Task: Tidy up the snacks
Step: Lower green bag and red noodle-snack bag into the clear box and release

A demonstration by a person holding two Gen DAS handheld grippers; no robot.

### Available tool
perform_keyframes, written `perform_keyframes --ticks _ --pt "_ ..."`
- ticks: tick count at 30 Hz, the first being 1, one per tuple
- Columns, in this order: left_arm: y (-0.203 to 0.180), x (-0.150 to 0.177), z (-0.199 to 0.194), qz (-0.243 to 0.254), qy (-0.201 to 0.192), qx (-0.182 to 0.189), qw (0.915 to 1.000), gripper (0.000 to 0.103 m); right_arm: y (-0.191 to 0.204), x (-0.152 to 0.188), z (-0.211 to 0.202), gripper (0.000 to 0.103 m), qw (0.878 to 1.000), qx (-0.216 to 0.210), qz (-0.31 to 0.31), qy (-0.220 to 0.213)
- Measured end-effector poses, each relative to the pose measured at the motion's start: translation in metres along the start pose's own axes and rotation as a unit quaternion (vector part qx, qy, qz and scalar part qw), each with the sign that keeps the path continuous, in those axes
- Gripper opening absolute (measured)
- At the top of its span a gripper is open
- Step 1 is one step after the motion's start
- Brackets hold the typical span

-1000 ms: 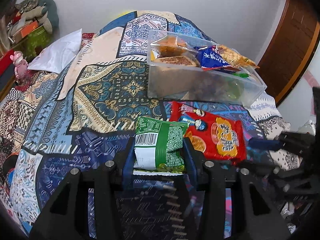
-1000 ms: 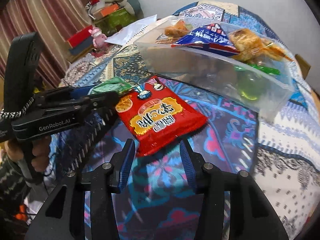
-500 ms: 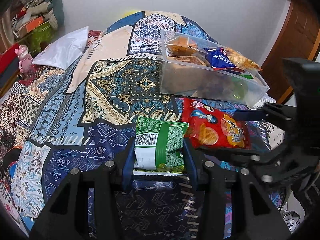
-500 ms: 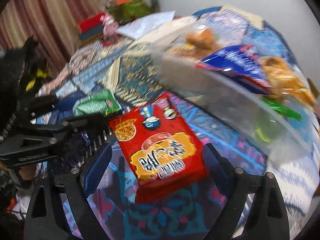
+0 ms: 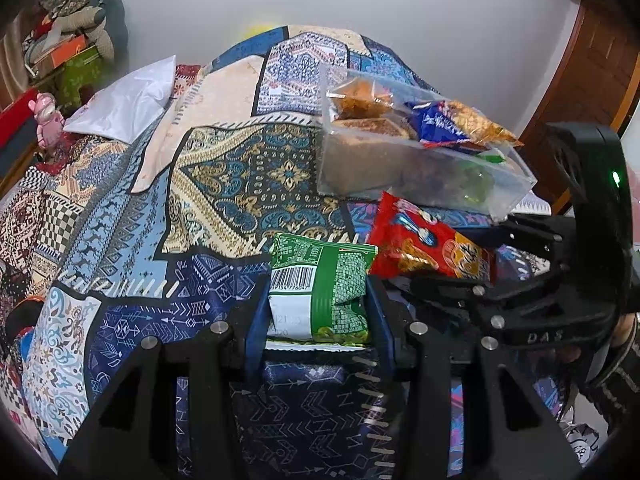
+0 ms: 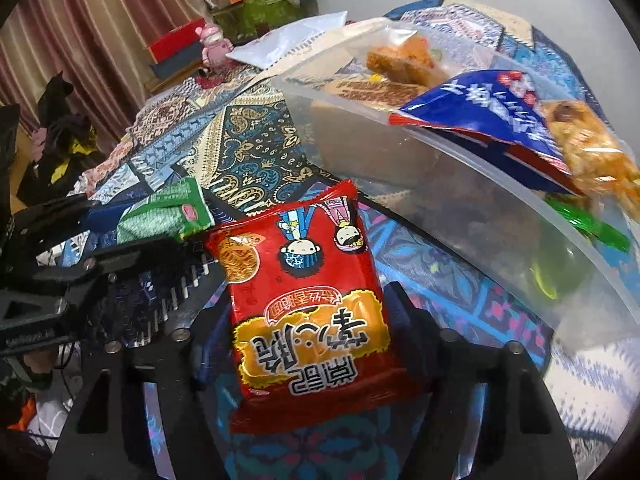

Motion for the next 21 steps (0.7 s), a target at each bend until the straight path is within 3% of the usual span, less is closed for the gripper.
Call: perform_keyframes --ticks 10,21 --pt "-0.020 -0.032 -0.023 0.015 -0.041 0.007 0.9990 0.046 -0.009 0.011 -0.058 0.067 0.998 0.019 0.019 -0.064" --pt "-0.042 -0.105 -0.022 0.044 -0.095 0.012 0.9944 0.046 -0.056 -0.023 -0.101 0.067 0.982 0.045 0.099 -0.155"
Point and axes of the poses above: each gripper's, at about its wrist camera, not at the fingertips, and z roughly the way its jaws point, y to its left, x to its underside, the point moved 1 cm from there along z, roughly the way its jaws point, and after that the axes turned 10 degrees about z, right-handed, at the moved point
